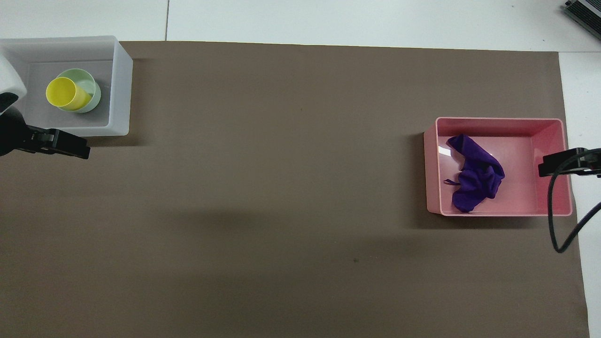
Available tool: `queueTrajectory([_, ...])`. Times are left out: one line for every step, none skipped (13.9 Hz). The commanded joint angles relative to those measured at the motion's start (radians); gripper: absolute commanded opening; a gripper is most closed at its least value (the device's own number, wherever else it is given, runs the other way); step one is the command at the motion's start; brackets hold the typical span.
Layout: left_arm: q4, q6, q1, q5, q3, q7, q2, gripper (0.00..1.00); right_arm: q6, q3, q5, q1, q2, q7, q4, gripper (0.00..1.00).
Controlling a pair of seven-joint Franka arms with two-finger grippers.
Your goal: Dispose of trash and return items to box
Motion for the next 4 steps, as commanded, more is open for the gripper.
queueTrajectory([-0.004, -0.006, 0.002, 0.022, -0.005, -0.017, -0.011, 1.0, 0.001, 0.003, 0.014, -0.003, -0.014, 0.011, -0.016, 1.0])
queueTrajectory([-0.004, -0.004, 0.003, 0.022, -0.005, -0.015, -0.013, 1.0, 0.001, 0.003, 0.015, -0.002, -0.014, 0.011, -0.016, 1.0])
queueTrajectory([-0.004, -0.007, 0.003, 0.022, -0.005, -0.014, -0.013, 1.0, 0.001, 0.003, 0.025, -0.003, -0.014, 0.011, -0.016, 1.0])
queueTrajectory([-0.004, -0.008, 0.003, 0.022, -0.005, -0.014, -0.013, 1.0, -0.001, 0.003, 0.04, -0.003, -0.014, 0.012, -0.018, 1.0])
